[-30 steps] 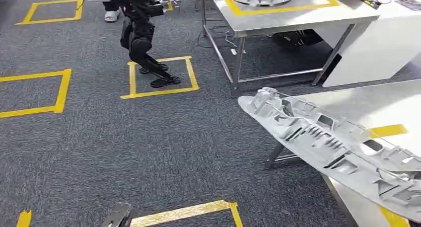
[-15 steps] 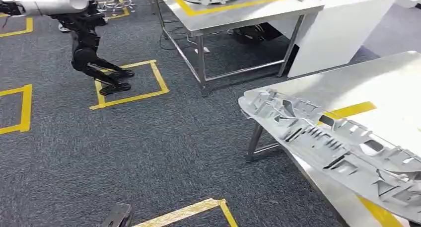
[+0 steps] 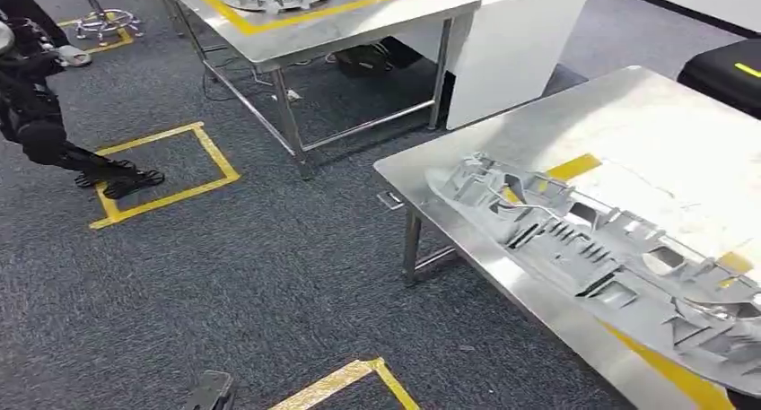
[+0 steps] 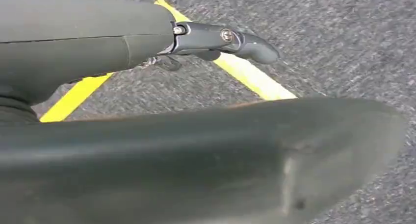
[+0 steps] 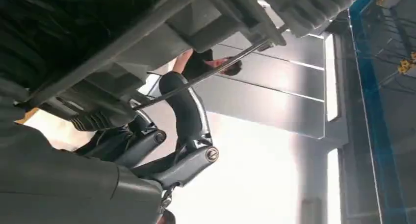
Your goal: Take the parts from the cabinet and place them on the table.
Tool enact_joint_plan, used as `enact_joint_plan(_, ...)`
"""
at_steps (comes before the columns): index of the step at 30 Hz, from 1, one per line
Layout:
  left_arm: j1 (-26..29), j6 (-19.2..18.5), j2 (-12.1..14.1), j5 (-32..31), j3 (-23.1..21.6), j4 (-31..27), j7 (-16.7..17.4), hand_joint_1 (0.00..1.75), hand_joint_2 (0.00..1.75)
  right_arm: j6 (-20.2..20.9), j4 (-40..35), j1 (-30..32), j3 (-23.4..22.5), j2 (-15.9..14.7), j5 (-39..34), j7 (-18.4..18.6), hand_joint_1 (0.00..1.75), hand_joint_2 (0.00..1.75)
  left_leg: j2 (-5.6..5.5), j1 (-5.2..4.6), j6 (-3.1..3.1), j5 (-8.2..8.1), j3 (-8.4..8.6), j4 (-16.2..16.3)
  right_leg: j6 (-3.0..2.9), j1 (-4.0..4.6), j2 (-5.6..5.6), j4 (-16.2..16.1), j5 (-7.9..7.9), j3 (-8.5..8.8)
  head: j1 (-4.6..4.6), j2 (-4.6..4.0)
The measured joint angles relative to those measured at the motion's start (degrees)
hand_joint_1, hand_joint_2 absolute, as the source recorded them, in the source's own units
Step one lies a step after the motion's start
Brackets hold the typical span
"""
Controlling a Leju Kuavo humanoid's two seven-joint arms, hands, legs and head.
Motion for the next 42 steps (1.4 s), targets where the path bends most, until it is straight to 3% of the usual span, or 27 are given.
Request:
enact_joint_plan(1, 0.07, 0.02, 0.05, 0.00, 0.07, 0.00, -0.06, 0.00, 0.00, 0.02, 0.15, -0.01, 0.09, -0.31, 0.22, -0.02, 1.75, 1.75, 0.99, -0.01, 0.24, 0.36, 0.40, -0.58, -0.02, 0.30, -4.32, 1.15, -0.87, -0.38, 0.02, 0.00)
enact_joint_plan(2, 0.27, 0.09, 0.00, 0.02, 0.20, 0.00, -0.22, 0.00, 0.00, 0.02, 0.26, -0.39, 0.31, -0.55, 0.38, 0.00, 1.75, 1.75, 1.61, -0.10, 0.47, 0.40, 0.40, -0.68, 0.14, 0.39, -6.85, 4.02, -2.76, -1.77, 0.24, 0.00)
enact_joint_plan(4, 1.03, 0.18, -0.09, 0.02, 0.66, 0.00, -0.44, 0.00, 0.00, 0.07, 0.55, -0.70, 0.70, -0.83, 0.46, 0.00, 1.75, 1.75, 3.44, -0.33, 0.68, 0.24, 0.41, -0.62, 0.51, 0.25, -8.14, 12.79, -6.75, -5.94, 0.28, 0.00)
enact_joint_plan(6, 1.40, 0.33, -0.22, 0.09, 0.94, 0.02, -0.74, 0.00, 0.00, 0.46, 0.66, -0.62, 0.72, -1.20, 0.37, 0.00, 1.75, 1.75, 5.18, -0.37, 0.73, 0.10, 0.40, -0.57, 0.88, 0.11, -8.27, 17.29, -7.51, -8.19, 0.35, 0.00)
enact_joint_plan(7, 1.41, 0.44, -0.28, 0.13, 0.99, 0.02, -0.90, 0.00, 0.00, 0.75, 0.70, -0.62, 0.70, -1.31, 0.37, 0.00, 1.75, 1.75, 5.97, -0.36, 0.64, 0.00, 0.46, -0.57, 1.03, 0.04, -8.48, 15.54, -6.00, -7.22, 0.30, 0.00)
enact_joint_plan(9, 1.39, 0.42, -0.55, 0.07, 1.03, 0.02, -1.03, 0.00, 0.00, 1.31, 0.74, -0.68, 0.77, -1.60, 0.40, -0.07, 1.75, 1.75, 7.35, -0.32, 0.21, -0.32, 0.71, -0.44, 1.11, -0.15, -9.81, 6.22, -1.51, -2.04, 0.28, 0.00)
enact_joint_plan(10, 1.41, 0.39, -0.61, -0.04, 1.03, 0.02, -1.00, 0.00, 0.00, 1.53, 0.74, -0.81, 0.98, -1.77, 0.59, -0.18, 1.75, 1.75, 7.92, -0.43, -0.17, -0.63, 0.94, -0.16, 1.24, -0.12, -12.44, 1.35, -0.40, 0.76, 0.35, 0.00)
enact_joint_plan(11, 1.44, 0.37, -0.61, -0.18, 1.03, 0.02, -0.96, 0.00, 0.00, 1.73, 0.77, -1.11, 1.29, -1.93, 0.75, -0.24, 1.75, 1.75, 8.42, -0.94, -0.60, -1.10, 0.86, 0.16, 0.83, 0.61, -13.77, 0.34, -1.30, 1.88, 0.46, 0.00)
enact_joint_plan(12, 1.49, 0.24, -0.63, -0.44, 1.03, 0.04, -0.70, 0.00, 0.00, 1.88, 0.77, -1.09, 1.47, -2.03, 0.77, -0.33, 1.75, 1.75, 8.96, -1.02, -0.74, -1.18, 0.86, 0.30, -0.01, 0.39, -12.70, 0.36, -1.01, 1.54, 0.08, 0.00)
enact_joint_plan(15, 1.46, -0.11, -0.94, -1.64, 0.98, 0.07, 0.79, 0.00, 0.00, 2.30, 0.77, -1.17, 1.47, -2.41, 0.37, -0.63, 1.75, 1.75, 10.65, -0.85, -1.29, -1.55, 1.38, 0.44, -0.96, 0.45, -10.71, 0.52, -0.97, 1.23, 0.17, 0.00)
enact_joint_plan(17, 1.45, -0.24, -1.16, -2.29, 0.81, 0.07, 1.38, 0.00, 0.00, 2.56, 0.77, -1.62, 1.51, -2.54, -0.11, -0.81, 1.75, 1.75, 5.52, -0.41, -2.01, -4.19, 0.26, 3.50, -1.56, 0.19, -9.70, 0.37, -0.74, 1.29, -0.20, 0.00)
enact_joint_plan(18, 1.64, -0.24, -1.18, -2.36, 0.79, 0.09, 1.58, 0.00, 0.00, 2.73, 0.77, -2.19, 1.62, -2.60, -0.11, -0.83, 1.75, 1.75, 4.26, -0.34, -2.00, -6.71, -1.68, 8.05, -1.86, 0.21, -9.04, 0.38, -0.72, 1.24, -0.11, 0.00)
enact_joint_plan(20, 2.08, -0.22, -1.20, -2.36, 0.74, 0.24, 1.66, 0.00, 0.00, 2.95, 0.79, -2.68, 1.75, -2.69, -0.28, -0.90, 1.75, 1.75, 3.79, -0.35, -1.84, -10.39, -6.13, 17.56, -2.10, 0.44, -7.39, 0.40, -0.66, 1.19, -0.20, 0.00)
enact_joint_plan(22, 2.38, -0.24, -1.31, -2.36, 0.72, 0.33, 1.68, 0.00, 0.00, 2.97, 0.81, -2.76, 1.75, -2.69, -0.30, -0.90, 1.75, 1.75, 3.75, -0.39, -1.40, -8.90, -6.92, 18.35, -2.17, 0.65, -5.69, 0.42, -0.61, 1.24, -0.20, 0.00)
enact_joint_plan(24, 2.31, -0.24, -1.31, -2.36, 0.72, 0.33, 1.68, 0.00, 0.00, 2.97, 0.81, -2.76, 1.75, -2.69, -0.28, -0.90, 1.75, 1.75, 2.84, -0.50, -0.62, -3.33, -3.40, 9.76, -2.12, 0.73, -3.94, 0.43, -0.52, 1.35, -0.16, 0.00)
enact_joint_plan(25, 2.29, -0.24, -1.31, -2.36, 0.72, 0.33, 1.68, 0.00, 0.00, 2.97, 0.81, -2.79, 1.75, -2.69, -0.28, -0.92, 1.75, 1.75, 1.27, -0.55, -0.21, -0.78, -1.19, 4.63, -2.08, 0.71, -3.23, 0.43, -0.49, 1.41, -0.18, 0.00)
enact_joint_plan(26, 2.33, -0.24, -1.14, -2.36, 0.72, 0.39, 1.68, 0.00, 0.00, 2.97, 0.81, -2.86, 1.75, -2.69, -0.28, -0.92, 1.75, 1.75, -1.95, -0.43, 0.14, -0.97, -0.04, 2.24, -1.89, 0.61, -2.75, 0.43, -0.39, 1.29, -0.07, 0.00)
enact_joint_plan(30, 2.18, -0.50, -1.18, -3.21, 0.68, 0.50, 2.77, 0.00, 0.00, 2.97, 0.88, -2.93, 1.77, -2.80, -0.35, -1.05, 1.75, 1.75, -0.42, -0.75, 0.22, -0.73, 0.22, 0.99, -0.35, 0.05, 0.07, 0.08, 0.43, 0.31, -0.20, 0.00)
enact_joint_plan(31, 1.95, -0.61, -1.29, -3.56, 0.61, 0.50, 2.95, 0.00, 0.00, 2.99, 0.88, -3.00, 1.77, -2.89, -0.32, -1.07, 1.75, 1.75, 0.65, -0.08, 0.51, -0.06, 0.47, -0.26, -0.28, 0.15, -0.62, 0.47, 0.11, -0.24, -0.18, 0.00)
enact_joint_plan(32, 1.70, -0.77, -1.22, -3.72, 0.55, 0.50, 3.32, 0.00, 0.00, 3.08, 0.90, -3.17, 1.77, -3.15, -0.32, -1.09, 1.75, 1.75, 1.27, -0.27, 0.76, 0.14, 0.63, -0.61, -0.11, 0.61, -4.20, 1.80, -1.05, -1.01, 0.02, 0.00)
enact_joint_plan(33, 1.48, -1.07, -1.31, -3.87, 0.46, 0.50, 3.50, 0.00, 0.00, 3.21, 1.01, -3.86, 1.95, -3.32, -0.28, -1.05, 1.75, 1.75, 2.10, -0.33, 0.88, 0.22, 0.54, -0.63, 0.06, 0.59, -6.52, 5.41, -3.26, -2.74, 0.46, 0.00)
enact_joint_plan(35, 1.34, -1.44, -1.38, -4.17, 0.42, 0.50, 3.63, 0.00, 0.00, 3.28, 1.34, -4.70, 2.56, -3.56, -0.26, -0.96, 1.75, 1.75, 3.99, -0.51, 0.95, 0.16, 0.48, -0.58, 0.50, 0.39, -7.96, 14.11, -7.09, -6.65, 0.39, 0.00)
enact_joint_plan(37, 0.89, -1.75, -1.35, -4.24, 0.42, 0.50, 3.52, 0.00, 0.00, 3.28, 1.71, -4.78, 2.89, -3.78, -0.26, -0.87, 1.75, 1.75, 5.74, -0.52, 0.91, 0.07, 0.46, -0.50, 0.94, 0.19, -8.40, 16.99, -7.19, -7.81, 0.43, 0.00)
enact_joint_plan(38, 0.60, -1.90, -1.38, -4.24, 0.42, 0.50, 3.45, 0.00, 0.00, 3.30, 1.88, -4.88, 3.00, -3.89, -0.24, -0.76, 1.75, 1.75, 6.47, -0.48, 0.79, -0.02, 0.48, -0.47, 1.12, 0.06, -8.73, 14.61, -5.53, -6.37, 0.41, 0.00)
enact_joint_plan(40, 0.08, -1.99, -1.51, -4.24, 0.42, 0.48, 3.21, 0.00, 0.00, 3.32, 2.19, -4.99, 3.30, -4.29, -0.08, -0.70, 1.75, 1.75, 7.87, -0.38, 0.33, -0.37, 0.60, -0.13, 1.34, -0.16, -10.76, 3.87, -0.85, -0.23, 0.41, 0.00)
enact_joint_plan(41, -0.05, -1.81, -1.49, -4.26, 0.42, 0.46, 3.04, 0.00, 0.00, 3.30, 2.23, -5.08, 3.46, -4.40, -0.02, -0.70, 1.75, 1.75, 8.41, -0.60, -0.03, -0.63, 0.68, 0.11, 1.51, 0.13, -13.77, 0.32, -1.47, 1.47, 0.43, 0.00)
enact_joint_plan(42, -0.12, -1.48, -1.55, -4.37, 0.42, 0.42, 2.95, 0.00, 0.00, 3.30, 2.30, -5.09, 3.59, -4.46, -0.13, -0.59, 1.75, 1.75, 8.99, -1.01, -0.43, -1.02, 0.56, 0.63, 0.51, 0.29, -13.27, 0.02, -1.28, 2.13, 0.46, 0.00)
